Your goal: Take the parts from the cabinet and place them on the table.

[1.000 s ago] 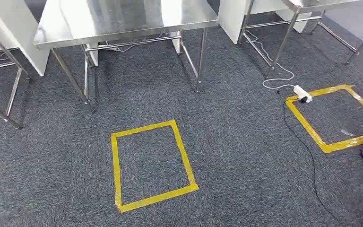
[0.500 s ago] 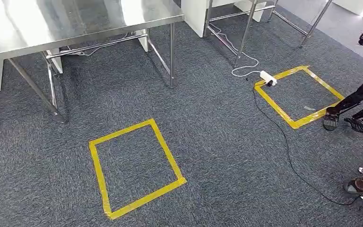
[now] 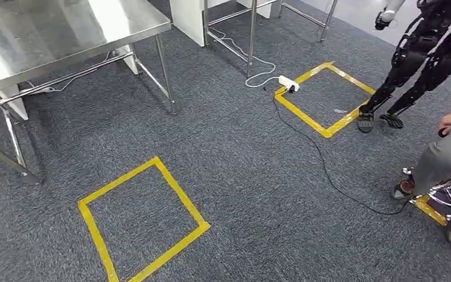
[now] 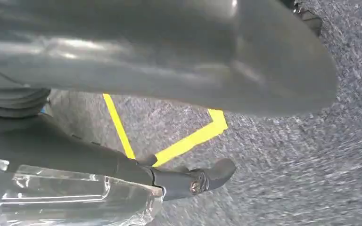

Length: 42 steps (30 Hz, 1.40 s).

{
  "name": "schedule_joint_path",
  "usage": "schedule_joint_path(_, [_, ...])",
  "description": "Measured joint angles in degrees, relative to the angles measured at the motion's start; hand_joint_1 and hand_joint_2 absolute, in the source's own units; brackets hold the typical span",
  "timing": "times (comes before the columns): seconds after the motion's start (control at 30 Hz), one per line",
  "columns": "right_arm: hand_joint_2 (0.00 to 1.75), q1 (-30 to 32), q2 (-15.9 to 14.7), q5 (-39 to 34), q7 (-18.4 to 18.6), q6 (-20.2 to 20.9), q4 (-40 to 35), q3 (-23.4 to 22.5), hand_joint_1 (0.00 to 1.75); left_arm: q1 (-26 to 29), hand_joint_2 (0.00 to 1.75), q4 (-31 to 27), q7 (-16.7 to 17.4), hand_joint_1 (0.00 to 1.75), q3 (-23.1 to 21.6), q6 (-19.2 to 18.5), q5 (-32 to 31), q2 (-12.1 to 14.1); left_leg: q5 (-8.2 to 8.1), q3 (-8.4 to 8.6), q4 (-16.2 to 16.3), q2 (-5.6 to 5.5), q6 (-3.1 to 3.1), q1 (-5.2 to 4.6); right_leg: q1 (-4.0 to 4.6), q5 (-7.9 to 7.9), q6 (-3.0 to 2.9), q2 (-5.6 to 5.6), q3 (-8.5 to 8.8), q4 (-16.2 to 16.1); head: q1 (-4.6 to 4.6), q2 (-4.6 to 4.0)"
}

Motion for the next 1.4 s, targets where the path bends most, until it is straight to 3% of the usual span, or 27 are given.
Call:
schedule_joint_path(0.03, [0.00, -0.03, 0.02, -0.20, 0.00, 0.00, 0.00, 0.00, 0.00, 0.03, 0.00, 0.00, 0.00, 0.00, 0.00, -0.04, -0.13, 0.04, 1.53, 1.35, -3.66, -2.99, 0.13, 0.28, 0.01, -0.05, 0.11, 0.67, -0.41, 0.09, 0.02, 0.00])
schedule_joint_path(0.07, [0.00, -0.30, 0.04, -0.39, 0.00, 0.00, 0.00, 0.00, 0.00, 0.08, 0.00, 0.00, 0.00, 0.00, -0.02, -0.15, -0.26, 0.07, 0.89, 1.91, -5.66, -4.25, 0.21, 0.42, 0.73, -0.39, 0.67, 1.27, -0.78, 0.93, 0.15, -0.02])
schedule_joint_path(0.17, [0.00, 0.08, 0.02, -0.74, 0.00, -0.13, 0.00, -0.04, 0.00, -0.19, 0.00, 0.00, -0.09, 0.00, -0.02, -0.63, -0.46, 0.13, 0.98, 1.56, -5.11, -2.26, 1.29, -0.54, 0.32, 0.23, 2.04, 3.10, -2.50, 0.49, 0.04, 0.00])
schedule_joint_path(0.2, [0.00, 0.12, -0.02, -0.79, 0.00, -0.20, 0.00, -0.09, 0.00, -0.25, 0.00, 0.00, -0.11, 0.00, -0.02, -0.68, -0.50, 0.04, 1.41, 1.72, -5.80, -1.36, 1.94, -0.04, 0.70, 0.08, 2.49, 3.47, -2.42, 0.78, 0.11, 0.00])
schedule_joint_path(0.27, [0.00, 0.11, 0.04, -0.85, 0.00, -0.22, 0.00, -0.11, 0.00, -0.30, 0.00, 0.00, -0.13, 0.00, 0.00, -0.68, -0.50, 0.11, 1.51, 1.83, -6.03, 0.16, 2.80, -0.20, 0.61, -2.39, 2.01, -2.13, -4.80, 5.56, 0.48, 0.00])
schedule_joint_path(0.33, [0.00, -0.17, 0.13, -0.83, 0.00, -0.22, 0.00, -0.11, 0.00, -0.25, 0.00, 0.00, -0.11, 0.00, -0.02, -0.68, -0.50, 0.15, 1.42, 1.79, -6.01, 2.00, 2.94, -0.52, 0.54, -6.07, 1.78, -3.70, -9.31, 14.36, 0.46, 0.00])
schedule_joint_path(0.37, [0.00, -0.17, 0.13, -0.81, 0.00, -0.22, 0.00, -0.09, 0.00, -0.23, 0.00, 0.00, -0.11, 0.00, -0.02, -0.68, -0.48, 0.15, 1.36, 1.74, -5.97, 2.97, 3.02, -0.65, 0.39, -7.08, 2.00, -3.96, -11.10, 18.17, 0.46, 0.00])
schedule_joint_path(0.4, [0.00, -0.05, 0.13, -0.79, 0.02, -0.22, 0.00, -0.09, 0.00, -0.24, 0.00, 0.00, -0.07, 0.00, -0.02, -0.68, -0.48, 0.15, 1.33, 1.78, -5.97, 3.68, 3.02, -0.74, 0.32, -6.89, 2.31, -4.09, -11.31, 18.76, 0.46, 0.00])
schedule_joint_path(0.47, [0.00, 0.07, 0.13, -0.76, 0.09, -0.22, 0.00, -0.11, 0.00, -0.27, 0.00, 0.00, -0.04, 0.00, -0.02, -0.66, -0.48, 0.15, 1.27, 1.80, -5.97, 4.46, 2.99, -0.74, 0.27, -5.87, 2.82, -4.27, -10.15, 16.59, 0.48, 0.00])
schedule_joint_path(0.53, [0.00, 0.05, 0.07, -0.72, 0.22, -0.22, 0.00, -0.11, 0.00, -0.30, 0.00, 0.00, 0.00, 0.00, -0.02, -0.66, -0.48, 0.09, 1.13, 2.02, -5.96, 5.75, 2.77, -0.69, 0.09, -2.12, 3.76, -5.63, -4.52, 6.25, 0.48, 0.00])
schedule_joint_path(0.57, [0.00, -0.07, 0.02, -0.68, 0.22, -0.22, 0.00, -0.11, 0.00, -0.33, 0.00, 0.00, 0.04, 0.00, -0.02, -0.66, -0.48, 0.11, 0.98, 2.35, -5.95, 6.31, 2.50, -0.87, 0.13, -0.73, 3.61, -8.77, -1.54, 0.85, 0.55, 0.00])
schedule_joint_path(0.6, [0.00, -0.20, 0.18, -0.65, 0.22, -0.22, 0.00, -0.11, 0.00, -0.32, 0.00, 0.00, 0.11, 0.00, -0.02, -0.63, -0.48, 0.11, 0.73, 2.73, -6.08, 6.75, 2.11, -1.20, 0.78, -0.51, 3.03, -10.37, -1.80, 0.95, 0.45, 0.00])
schedule_joint_path(0.73, [0.00, -0.29, 0.11, -0.65, 0.22, -0.22, 0.00, -0.11, 0.00, -0.55, 0.00, -0.02, 0.33, 0.00, 0.00, -0.61, -0.48, 0.04, 0.10, 3.88, -6.56, 9.36, 0.55, -1.02, 1.06, -0.07, 1.24, -7.39, -1.98, 0.31, 0.52, 0.00])
schedule_joint_path(0.77, [0.00, -0.24, 0.15, -0.65, 0.22, -0.22, 0.00, -0.11, 0.00, -0.60, 0.00, 0.00, 0.48, 0.00, -0.02, -0.61, -0.48, 0.07, -0.45, 3.63, -5.73, 7.24, 0.10, -0.48, -0.56, 0.31, 0.75, -6.65, -1.21, 0.10, 0.26, 0.00])
schedule_joint_path(0.8, [0.00, -0.22, 0.20, -0.65, 0.31, -0.22, 0.00, -0.11, 0.00, -0.59, 0.00, 0.00, 0.61, 0.00, -0.02, -0.66, -0.48, 0.13, -2.56, 2.65, -3.24, 3.93, 0.00, -0.50, -0.28, 0.46, 0.44, -6.06, -1.33, 0.13, 0.13, 0.00])
schedule_joint_path(0.83, [0.00, -0.28, 0.20, -0.65, 0.37, -0.22, 0.00, -0.13, 0.00, -0.49, 0.00, 0.00, 0.72, 0.00, -0.02, -0.68, -0.48, 0.13, -5.32, 0.82, 1.10, 2.34, -0.02, -0.46, -0.15, 0.59, -0.09, -5.43, -1.36, 0.18, 0.02, 0.00])
schedule_joint_path(0.9, [0.00, -0.31, 0.26, -0.65, 0.37, -0.22, 0.00, -0.11, 0.00, -0.20, 0.00, 0.02, 1.23, 0.00, -0.02, -0.68, -0.50, 0.11, -8.91, -3.42, 9.98, 1.32, -0.22, -0.45, 0.15, 0.60, -0.10, -3.77, -1.39, 0.23, 0.04, 0.00])
schedule_joint_path(0.93, [0.00, -0.22, 0.26, -0.65, 0.37, -0.22, 0.00, -0.13, 0.00, -0.16, 0.00, 0.02, 1.44, 0.00, -0.02, -0.68, -0.57, 0.11, -8.78, -4.60, 11.74, 1.27, -0.25, -0.43, 0.20, 0.59, -0.09, -2.93, -1.35, 0.27, 0.09, 0.00])
schedule_joint_path(0.97, [0.00, -0.15, 0.24, -0.65, 0.37, -0.22, 0.00, -0.13, 0.00, -0.17, 0.00, 0.02, 1.57, 0.00, -0.02, -0.68, -0.59, 0.11, -7.12, -4.54, 10.62, 1.27, -0.29, -0.40, 0.20, 0.57, -0.07, -2.04, -1.27, 0.31, 0.09, 0.00])
schedule_joint_path(1.03, [0.00, -0.16, 0.26, -0.65, 0.39, -0.22, 0.00, -0.13, 0.00, -0.18, 0.00, 0.02, 1.64, 0.00, -0.02, -0.68, -0.65, 0.17, -1.29, -1.20, 2.05, 0.84, -0.33, -0.02, 0.13, 0.54, -0.02, -0.17, -1.11, 0.56, 0.04, 0.00])
schedule_joint_path(1.07, [0.00, -0.17, 0.35, -0.65, 0.37, -0.22, 0.00, -0.13, 0.00, -0.19, 0.00, 0.02, 1.64, 0.00, -0.02, -0.68, -0.68, 0.22, 1.45, 0.97, -3.38, -1.19, -0.40, 0.45, 0.14, 0.39, 0.21, 0.76, -1.28, 0.91, 0.00, 0.00])
schedule_joint_path(1.1, [0.00, -0.25, 0.33, -0.65, 0.39, -0.22, 0.00, -0.11, 0.00, -0.18, 0.00, 0.07, 1.73, 0.00, -0.02, -0.70, -0.70, 0.22, 0.55, 1.28, -4.58, -4.29, -0.53, 0.63, 0.45, 0.26, 0.50, 1.29, -1.78, 1.37, 0.11, 0.00])
schedule_joint_path(1.23, [0.00, 0.04, 0.26, -0.65, 0.39, -0.22, 0.00, -0.13, 0.00, -0.34, 0.00, 0.07, 1.73, 0.00, -0.02, -0.70, -1.00, 0.20, 1.21, 1.25, -5.09, -1.34, 1.36, -0.25, 0.59, 0.71, 2.16, 3.42, -3.47, 0.96, 0.06, 0.00])
schedule_joint_path(1.27, [0.00, 0.14, 0.15, -0.65, 0.39, -0.22, 0.00, -0.13, 0.00, -0.42, 0.00, 0.04, 1.73, 0.00, -0.02, -0.70, -1.03, 0.11, 1.69, 1.35, -5.62, -0.45, 2.06, 0.00, 0.46, 0.43, 2.21, 1.23, -3.46, 1.99, 0.20, 0.00])
schedule_joint_path(1.3, [0.00, 0.10, 0.15, -0.65, 0.39, -0.22, 0.00, -0.11, 0.00, -0.43, 0.00, 0.04, 1.75, 0.00, -0.02, -0.72, -1.09, 0.07, 1.71, 1.40, -5.68, -0.02, 2.45, -0.06, 0.67, -0.74, 2.01, -1.53, -4.51, 3.88, 0.17, 0.00])
schedule_joint_path(1.33, [0.00, -0.09, 0.28, -0.70, 0.39, -0.22, 0.00, -0.13, 0.00, -0.39, 0.00, 0.04, 1.83, 0.00, -0.02, -0.72, -1.11, 0.11, 1.68, 1.37, -5.68, 0.89, 2.78, -0.07, 0.57, -2.86, 1.68, -3.11, -6.62, 7.83, 0.42, 0.00])
schedule_joint_path(1.4, [0.00, -0.28, 0.31, -0.70, 0.39, -0.22, 0.00, -0.11, 0.00, -0.26, 0.00, 0.04, 2.56, 0.00, -0.02, -1.31, -1.14, 0.13, 1.62, 1.24, -5.67, 2.82, 2.85, -0.16, 0.47, -6.66, 1.68, -3.89, -11.31, 17.19, 0.33, 0.00])
